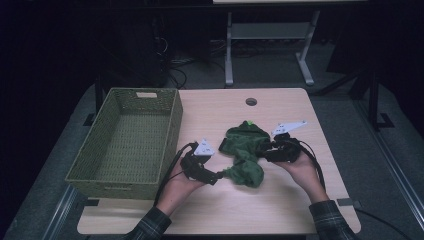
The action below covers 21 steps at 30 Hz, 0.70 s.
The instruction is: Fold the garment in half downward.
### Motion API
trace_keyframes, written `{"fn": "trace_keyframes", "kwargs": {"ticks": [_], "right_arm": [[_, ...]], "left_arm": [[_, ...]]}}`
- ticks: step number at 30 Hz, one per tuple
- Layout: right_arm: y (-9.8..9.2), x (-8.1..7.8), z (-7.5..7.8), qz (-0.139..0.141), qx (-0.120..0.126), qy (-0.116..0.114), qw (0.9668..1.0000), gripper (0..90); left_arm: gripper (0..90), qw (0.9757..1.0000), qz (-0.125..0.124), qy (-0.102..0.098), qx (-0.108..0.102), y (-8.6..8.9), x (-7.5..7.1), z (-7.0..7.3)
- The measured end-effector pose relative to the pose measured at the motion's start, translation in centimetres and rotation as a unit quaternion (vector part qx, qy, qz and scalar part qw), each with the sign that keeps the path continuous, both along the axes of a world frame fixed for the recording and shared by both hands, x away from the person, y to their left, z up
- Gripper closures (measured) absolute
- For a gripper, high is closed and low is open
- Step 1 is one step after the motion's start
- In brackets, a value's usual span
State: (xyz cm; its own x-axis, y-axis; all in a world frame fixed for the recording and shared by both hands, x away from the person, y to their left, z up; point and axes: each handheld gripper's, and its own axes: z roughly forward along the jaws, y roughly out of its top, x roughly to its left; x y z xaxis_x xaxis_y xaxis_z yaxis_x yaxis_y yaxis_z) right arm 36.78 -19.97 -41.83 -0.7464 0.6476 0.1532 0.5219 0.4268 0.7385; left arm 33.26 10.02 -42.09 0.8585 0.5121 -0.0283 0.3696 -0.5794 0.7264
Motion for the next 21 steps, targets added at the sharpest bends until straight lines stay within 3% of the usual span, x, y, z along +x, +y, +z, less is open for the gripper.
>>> {"fn": "trace_keyframes", "kwargs": {"ticks": [3,8,10,12,17,21], "right_arm": [[-0.4,0.5,0.6,-0.004,0.004,-0.010,0.9999,57.6],[-1.0,1.3,1.3,-0.014,0.010,-0.008,0.9998,57.0],[-1.3,1.6,1.5,-0.018,0.016,-0.019,0.9995,57.7],[-1.4,2.1,1.6,-0.022,0.016,-0.010,0.9996,57.3],[-1.7,3.1,1.8,-0.033,0.019,-0.031,0.9988,59.0],[-2.0,4.0,1.6,-0.046,0.015,-0.024,0.9986,58.9]], "left_arm": [[23.3,1.0000,-0.002,-0.004,-0.004,-0.5,0.8,0.6],[31.8,0.9999,-0.001,-0.013,-0.011,-1.1,2.0,1.6],[32.9,0.9999,0.000,-0.009,-0.015,-1.4,2.5,1.8],[33.3,0.9999,0.001,-0.009,-0.014,-1.6,2.8,2.0],[39.1,0.9996,0.000,-0.009,-0.026,-2.5,4.5,2.4],[43.5,0.9997,0.000,-0.008,-0.023,-2.9,5.5,2.5]]}}
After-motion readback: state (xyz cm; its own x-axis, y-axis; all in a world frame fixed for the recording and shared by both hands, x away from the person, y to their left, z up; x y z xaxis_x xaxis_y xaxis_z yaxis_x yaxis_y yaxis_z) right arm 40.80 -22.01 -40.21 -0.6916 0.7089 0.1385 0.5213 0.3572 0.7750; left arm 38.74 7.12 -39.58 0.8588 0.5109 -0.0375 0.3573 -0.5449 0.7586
